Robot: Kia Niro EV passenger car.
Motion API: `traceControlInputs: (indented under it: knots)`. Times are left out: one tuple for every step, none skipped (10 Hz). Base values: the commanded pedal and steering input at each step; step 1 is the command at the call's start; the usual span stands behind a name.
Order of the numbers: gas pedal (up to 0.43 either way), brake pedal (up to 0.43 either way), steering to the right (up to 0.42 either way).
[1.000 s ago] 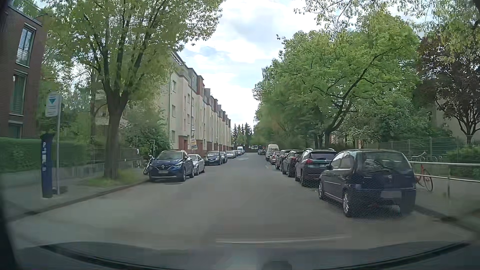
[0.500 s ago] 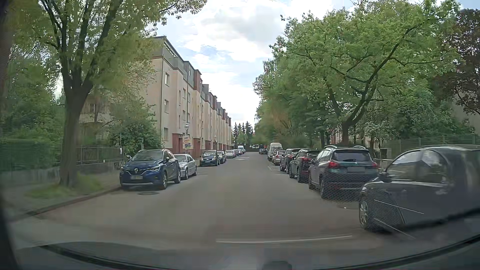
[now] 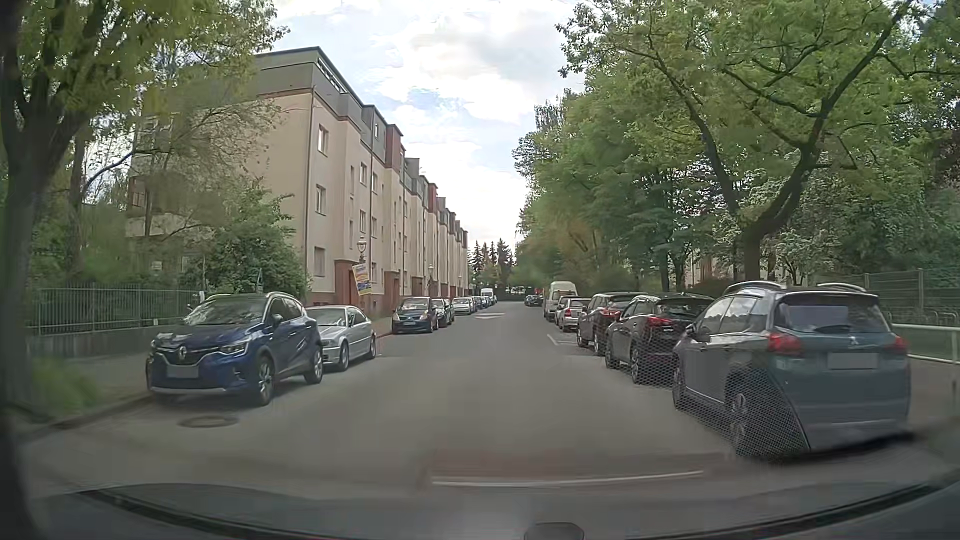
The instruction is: Follow the waypoints while adhering to traffic rules and regulations
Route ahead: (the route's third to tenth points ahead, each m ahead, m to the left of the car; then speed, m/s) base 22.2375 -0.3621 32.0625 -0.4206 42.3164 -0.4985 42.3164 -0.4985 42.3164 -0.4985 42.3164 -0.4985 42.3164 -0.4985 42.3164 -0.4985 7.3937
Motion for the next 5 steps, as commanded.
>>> traceControlInputs:
  knots:
    - [0.339, 0.024, -0.005]
    - [0.339, 0.024, -0.003]
    - [0.339, 0.024, -0.001]
    - [0.339, 0.024, 0.001]
    - [0.339, 0.024, 0.002]
